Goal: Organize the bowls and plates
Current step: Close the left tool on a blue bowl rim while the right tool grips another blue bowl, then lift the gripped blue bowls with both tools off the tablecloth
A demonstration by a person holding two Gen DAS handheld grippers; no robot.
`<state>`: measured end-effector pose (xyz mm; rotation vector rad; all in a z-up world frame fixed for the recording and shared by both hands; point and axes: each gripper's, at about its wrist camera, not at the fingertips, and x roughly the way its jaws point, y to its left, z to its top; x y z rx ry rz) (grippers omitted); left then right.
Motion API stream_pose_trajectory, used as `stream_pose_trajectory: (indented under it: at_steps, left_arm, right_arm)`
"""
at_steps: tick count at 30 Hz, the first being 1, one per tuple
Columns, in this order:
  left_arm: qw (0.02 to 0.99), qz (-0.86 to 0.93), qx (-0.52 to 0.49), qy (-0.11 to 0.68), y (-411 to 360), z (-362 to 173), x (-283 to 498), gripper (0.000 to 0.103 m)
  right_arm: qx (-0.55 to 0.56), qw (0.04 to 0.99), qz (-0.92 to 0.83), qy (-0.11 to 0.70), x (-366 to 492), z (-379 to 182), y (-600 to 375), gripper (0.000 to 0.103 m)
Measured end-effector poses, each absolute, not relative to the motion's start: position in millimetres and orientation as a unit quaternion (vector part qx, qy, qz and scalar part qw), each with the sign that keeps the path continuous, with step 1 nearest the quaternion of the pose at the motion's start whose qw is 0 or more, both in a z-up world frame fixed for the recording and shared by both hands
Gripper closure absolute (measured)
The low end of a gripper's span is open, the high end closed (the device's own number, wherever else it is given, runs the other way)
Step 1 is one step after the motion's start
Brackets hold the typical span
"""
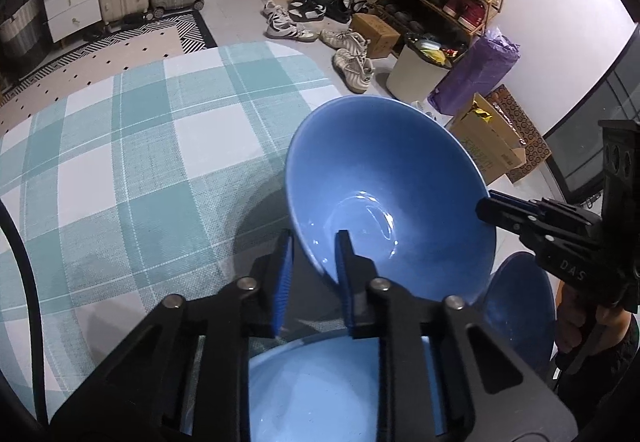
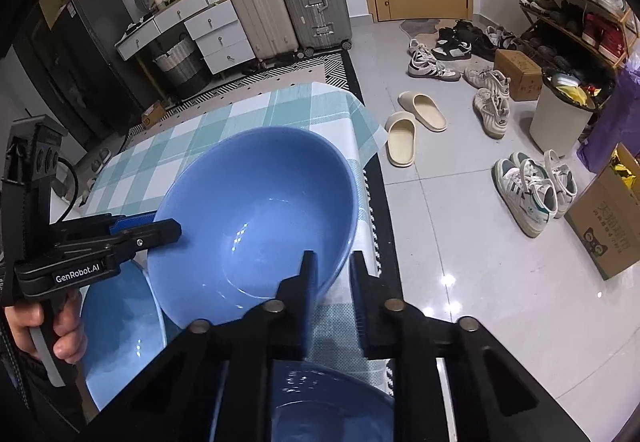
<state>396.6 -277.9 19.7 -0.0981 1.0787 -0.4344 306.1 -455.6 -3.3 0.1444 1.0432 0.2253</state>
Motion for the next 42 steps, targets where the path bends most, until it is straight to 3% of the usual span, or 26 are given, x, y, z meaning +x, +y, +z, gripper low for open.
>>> stream_pose_trajectory:
  at_steps: [18, 42]
  left_arm:
    - [0.845, -0.203, -0.040, 0.493, -279.3, 30.5, 390.6, 0.088]
    - [0.872, -0.213, -0.048, 0.438, -277.4, 103.3, 346.6, 0.088]
  right_arm:
    - [0.073, 0.863, 0.108, 0.489, 302.5, -0.9, -457.2, 0.087]
    - [0.056, 0.890, 0.101, 0.440, 268.0, 57.6, -456.7, 0.087]
